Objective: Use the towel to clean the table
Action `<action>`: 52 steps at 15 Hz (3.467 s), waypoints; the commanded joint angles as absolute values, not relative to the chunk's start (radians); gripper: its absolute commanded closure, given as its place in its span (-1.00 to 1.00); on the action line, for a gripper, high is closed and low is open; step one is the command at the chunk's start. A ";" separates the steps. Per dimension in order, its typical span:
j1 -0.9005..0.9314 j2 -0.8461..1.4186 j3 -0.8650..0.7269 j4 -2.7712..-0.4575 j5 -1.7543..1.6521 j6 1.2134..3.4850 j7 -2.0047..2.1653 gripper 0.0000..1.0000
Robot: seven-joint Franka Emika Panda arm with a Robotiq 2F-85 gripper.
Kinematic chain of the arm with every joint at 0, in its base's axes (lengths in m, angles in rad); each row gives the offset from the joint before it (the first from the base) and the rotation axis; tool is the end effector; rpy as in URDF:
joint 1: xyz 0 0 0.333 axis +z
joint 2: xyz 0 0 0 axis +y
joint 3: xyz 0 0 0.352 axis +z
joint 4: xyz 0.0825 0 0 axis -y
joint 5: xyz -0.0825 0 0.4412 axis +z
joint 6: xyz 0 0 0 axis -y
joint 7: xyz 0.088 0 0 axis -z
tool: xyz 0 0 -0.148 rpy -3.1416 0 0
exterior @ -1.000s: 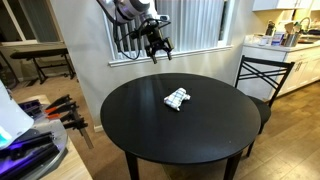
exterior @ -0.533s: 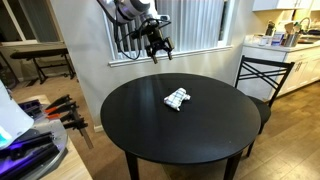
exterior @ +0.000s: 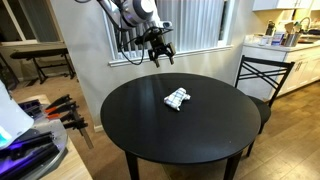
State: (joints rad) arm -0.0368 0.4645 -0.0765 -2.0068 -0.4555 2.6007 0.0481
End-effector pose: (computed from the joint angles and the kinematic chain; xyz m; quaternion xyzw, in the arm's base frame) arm 0.6725 -0.0766 0.1818 0.9812 0.1118 0.0562 0.1469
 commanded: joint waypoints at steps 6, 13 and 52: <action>-0.043 0.935 -0.051 -1.556 -0.294 2.717 -0.036 -1.00; -0.100 1.203 0.021 -1.215 -0.170 2.635 -0.146 -1.00; -0.151 1.499 0.117 -0.887 0.026 2.451 -0.298 0.58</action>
State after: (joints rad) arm -0.1492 1.4986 0.1151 -0.8689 0.0024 2.4243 -0.2687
